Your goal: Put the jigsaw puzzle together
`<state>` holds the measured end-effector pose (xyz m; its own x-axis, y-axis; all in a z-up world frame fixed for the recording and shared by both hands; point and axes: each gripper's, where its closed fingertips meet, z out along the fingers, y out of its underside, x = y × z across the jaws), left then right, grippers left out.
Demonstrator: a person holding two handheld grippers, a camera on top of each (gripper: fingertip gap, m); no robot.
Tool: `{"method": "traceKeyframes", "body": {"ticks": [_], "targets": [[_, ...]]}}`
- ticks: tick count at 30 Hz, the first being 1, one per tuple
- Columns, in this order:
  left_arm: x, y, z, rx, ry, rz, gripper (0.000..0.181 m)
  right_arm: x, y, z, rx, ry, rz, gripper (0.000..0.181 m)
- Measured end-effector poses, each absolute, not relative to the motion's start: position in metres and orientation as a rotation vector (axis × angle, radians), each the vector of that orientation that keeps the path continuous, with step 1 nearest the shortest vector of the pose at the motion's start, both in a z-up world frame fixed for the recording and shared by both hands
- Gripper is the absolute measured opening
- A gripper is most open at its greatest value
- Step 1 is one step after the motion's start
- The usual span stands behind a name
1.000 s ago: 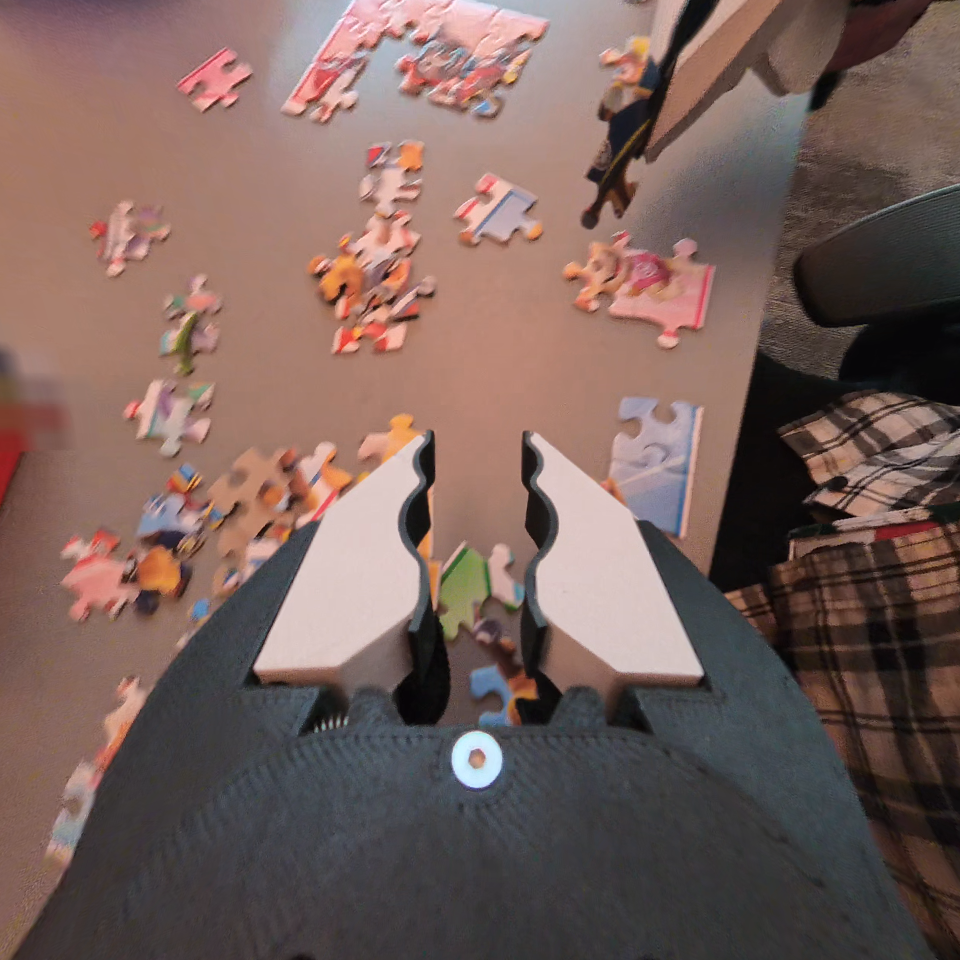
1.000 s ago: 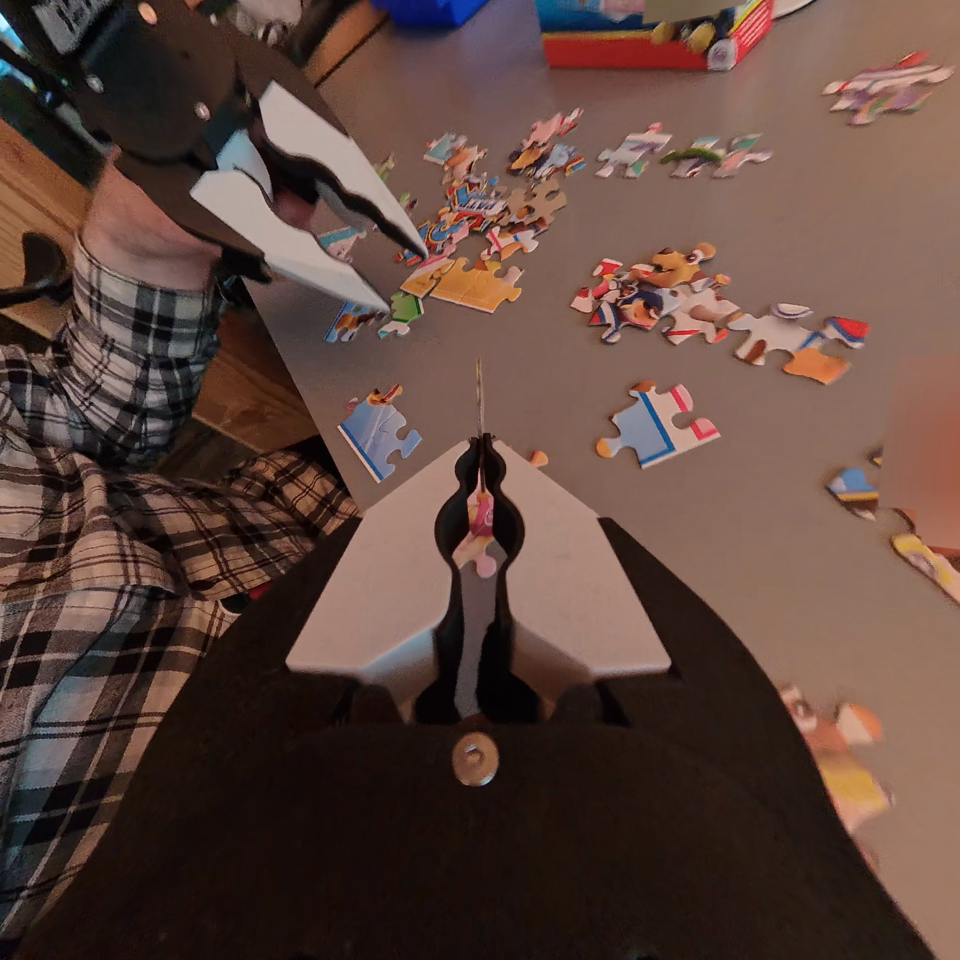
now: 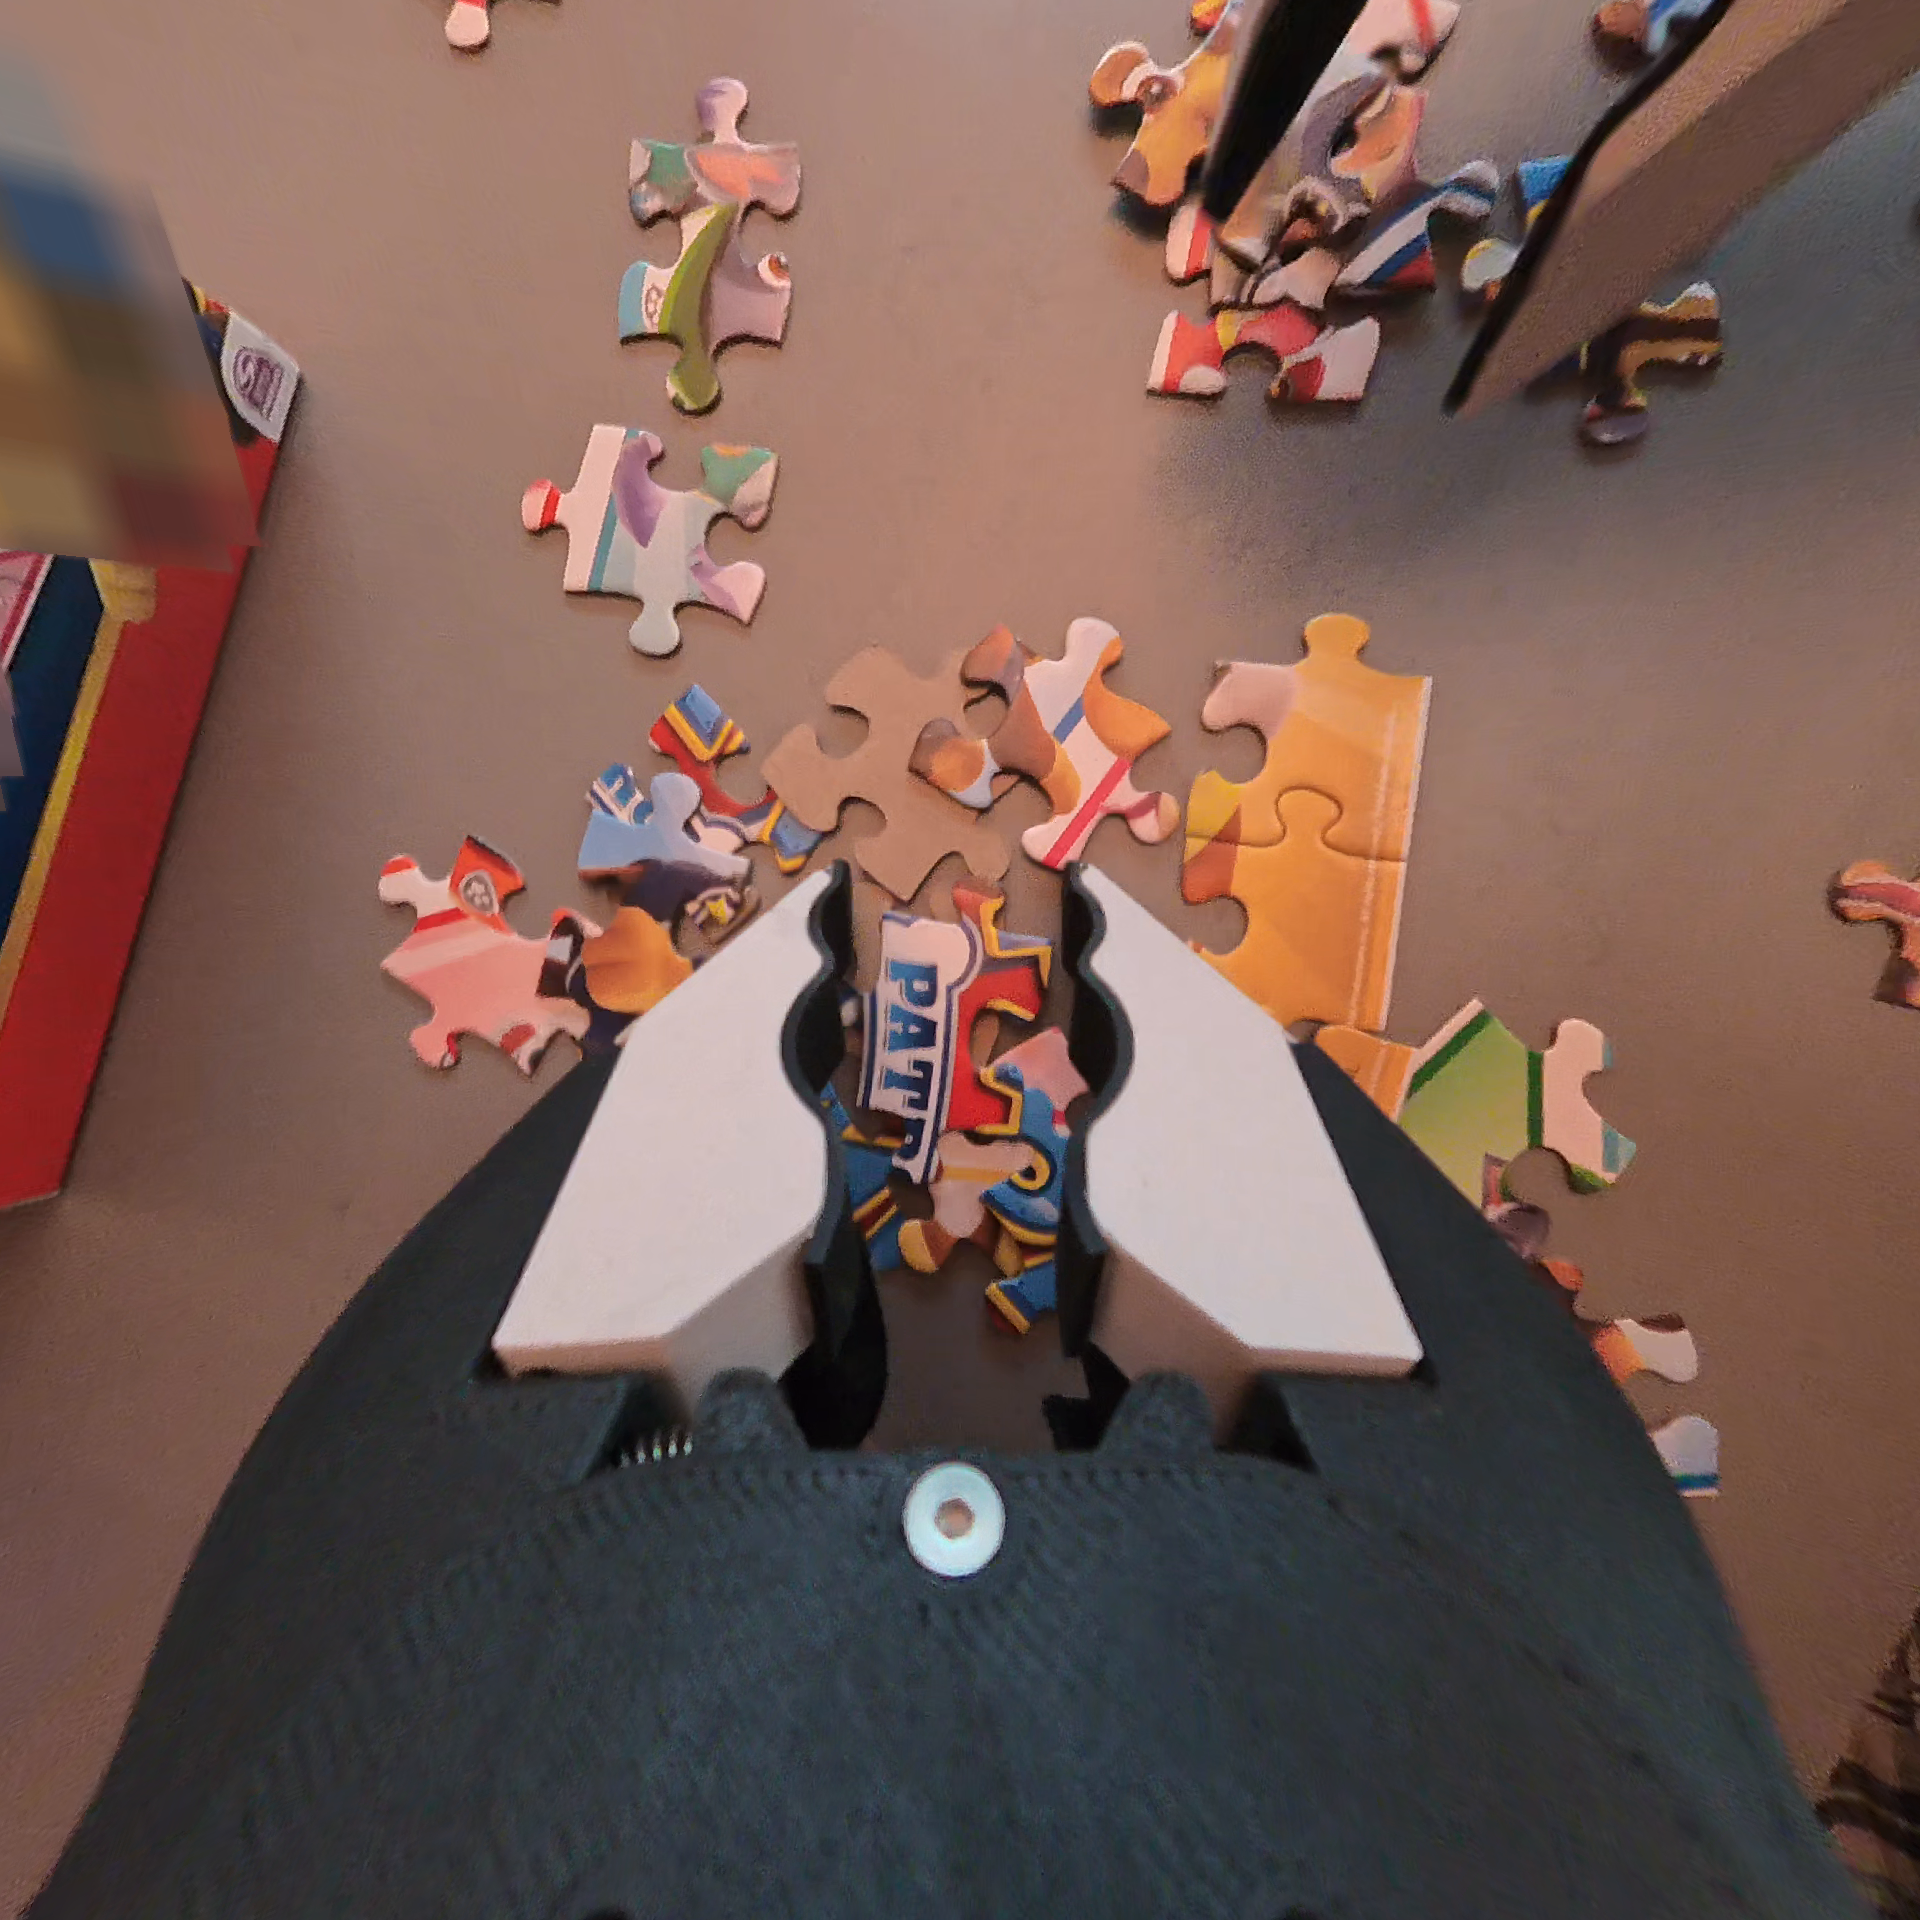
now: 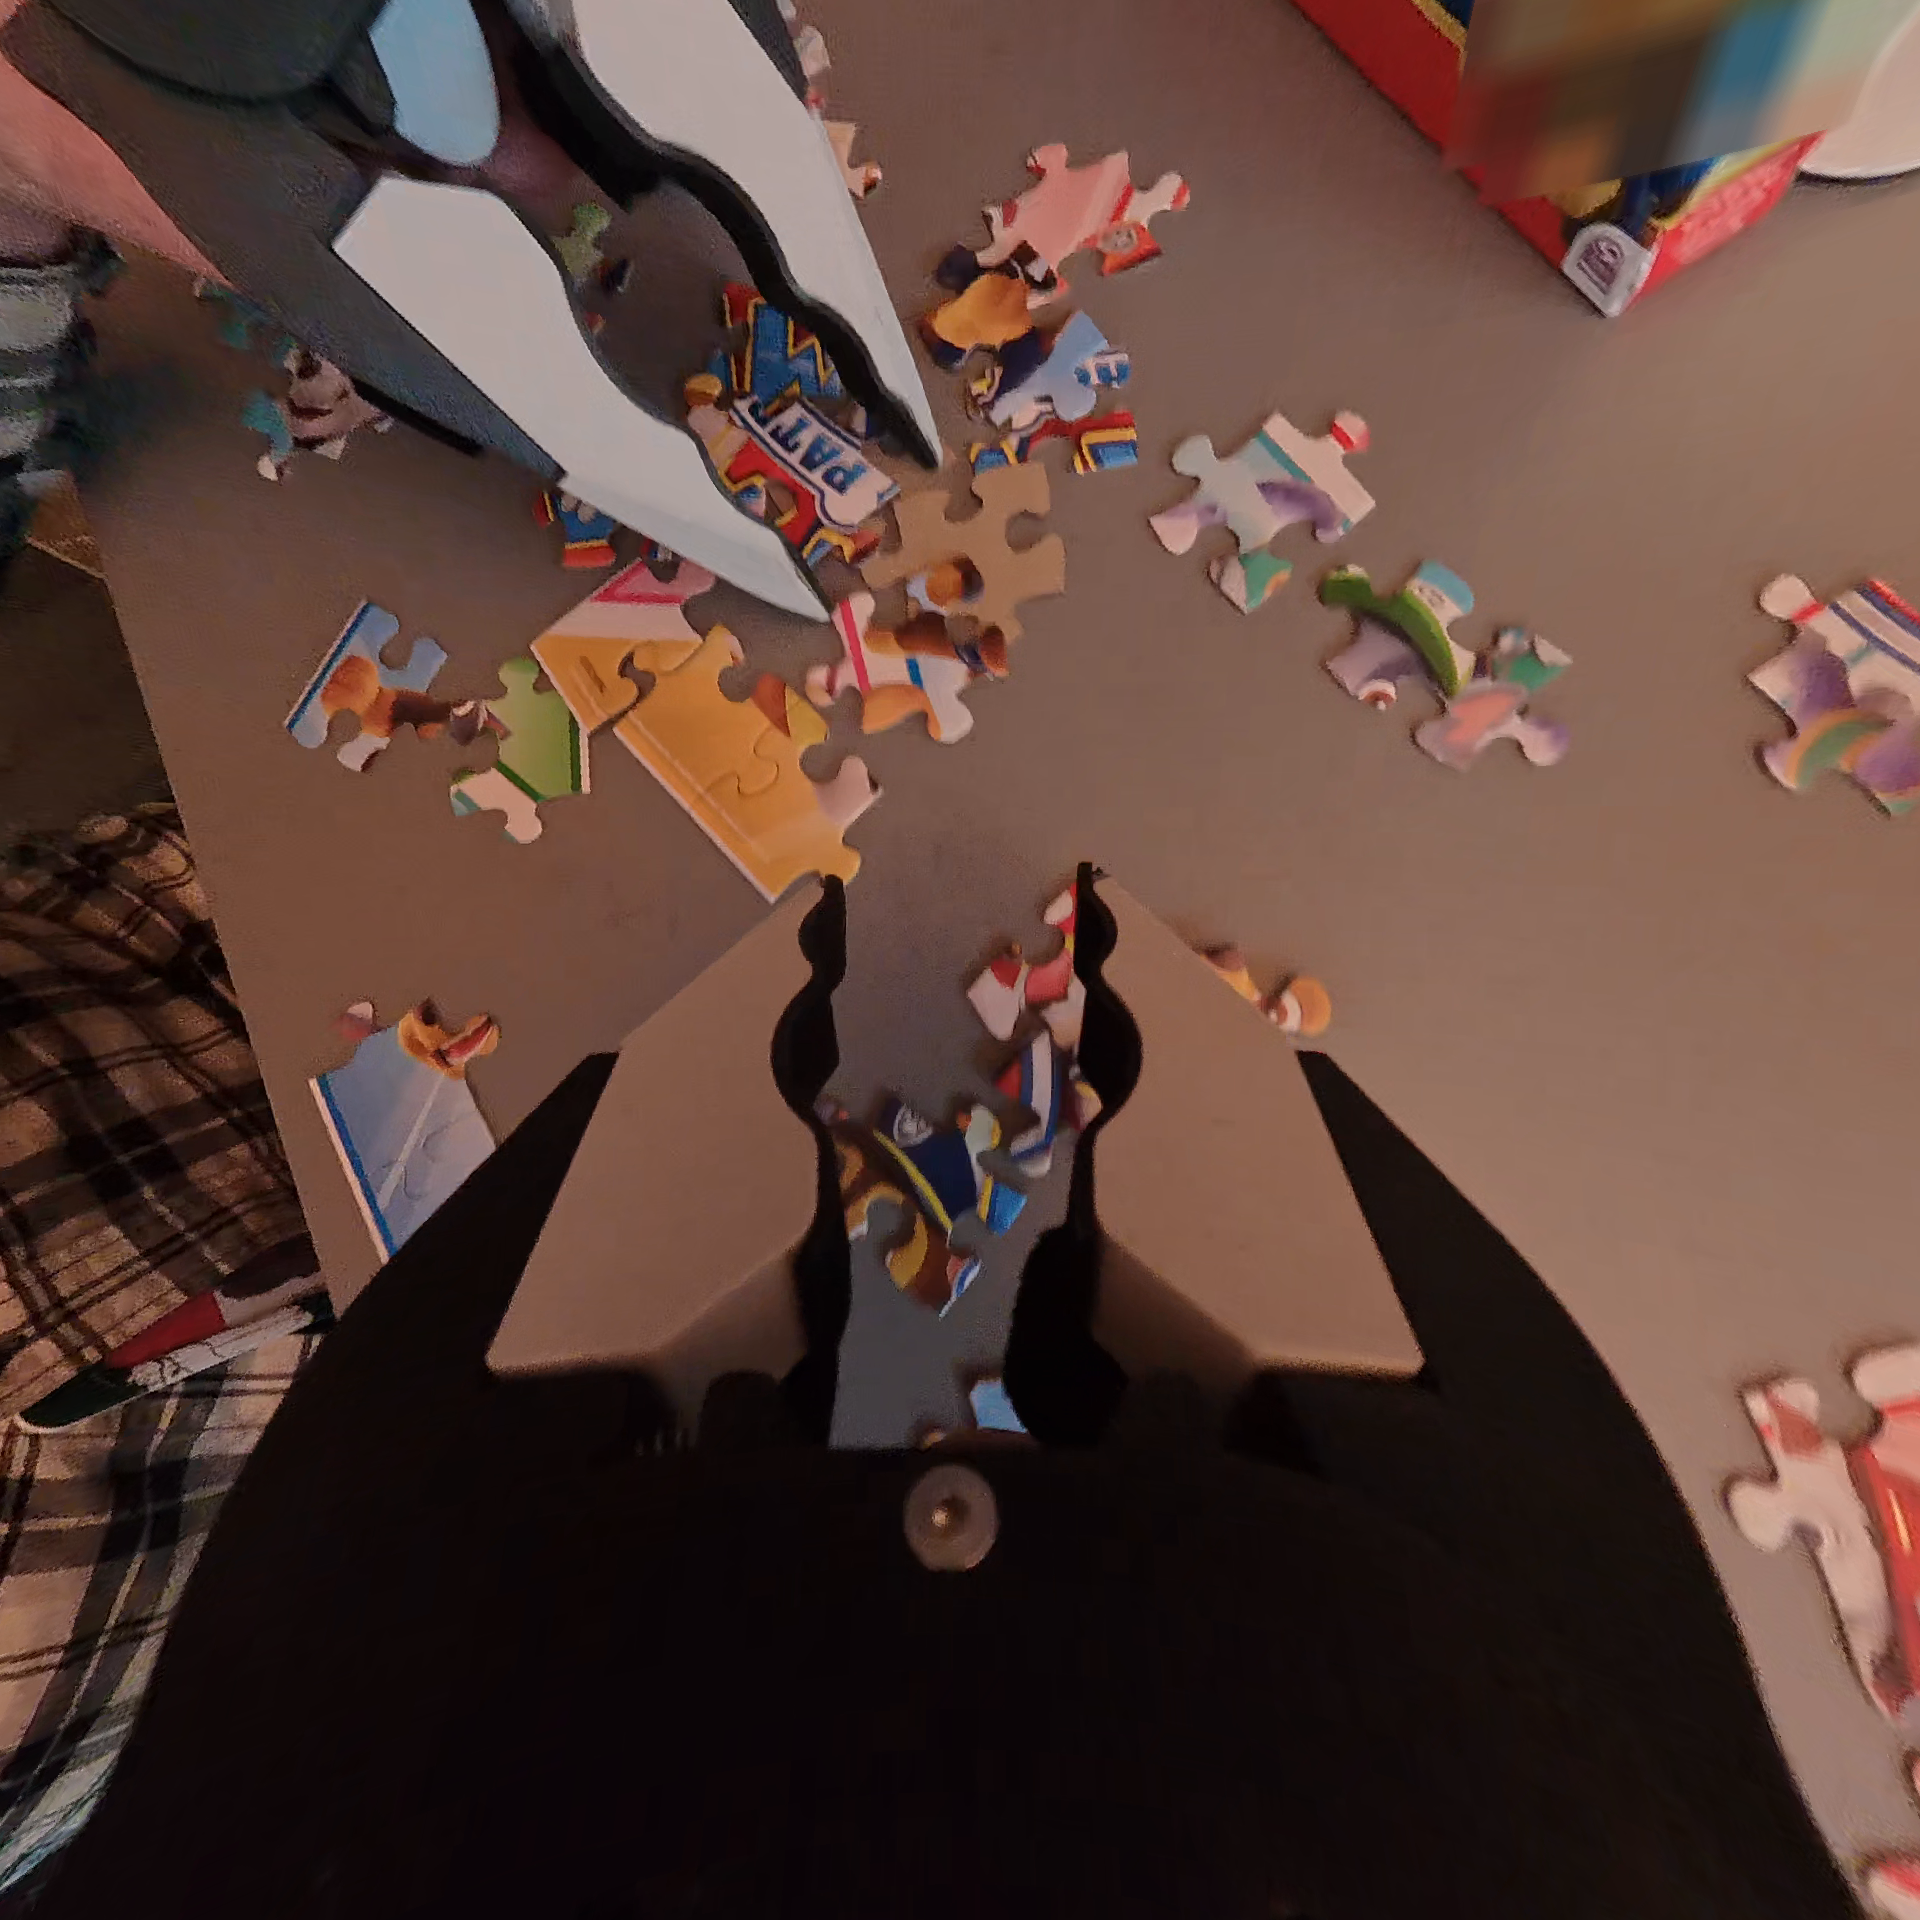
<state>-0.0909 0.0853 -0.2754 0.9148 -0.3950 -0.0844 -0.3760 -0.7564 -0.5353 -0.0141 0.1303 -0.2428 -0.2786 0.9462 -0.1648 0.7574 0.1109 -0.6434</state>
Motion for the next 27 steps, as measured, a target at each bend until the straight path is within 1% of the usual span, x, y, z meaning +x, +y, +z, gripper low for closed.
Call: {"method": "traceKeyframes", "body": {"ticks": [3,8,10,12,19,24,27], "targets": [[-0.091,0.090,-0.276,-2.520,0.565,-0.075,0.039,-0.026,0.130,-0.252,-1.674,-2.146,0.933,0.042],[-0.085,0.094,-0.277,-2.503,0.586,-0.130,0.020,-0.040,0.135,-0.257,-1.673,-2.158,0.969,0.042],[-0.085,0.095,-0.277,-2.495,0.590,-0.135,0.010,-0.043,0.135,-0.259,-1.661,-2.166,0.978,0.038],[-0.085,0.096,-0.277,-2.490,0.608,-0.122,0.000,-0.046,0.136,-0.262,-1.651,-2.174,0.972,0.038],[-0.084,0.104,-0.276,-2.453,0.663,-0.052,0.000,-0.049,0.145,-0.260,-1.622,-2.126,1.000,0.036],[-0.086,0.109,-0.260,-2.382,0.617,-0.058,0.000,-0.046,0.155,-0.251,-1.618,-2.065,1.074,0.036],[-0.086,0.095,-0.260,-2.457,0.619,-0.121,0.000,-0.046,0.153,-0.249,-1.574,-2.072,1.074,0.038]]}}
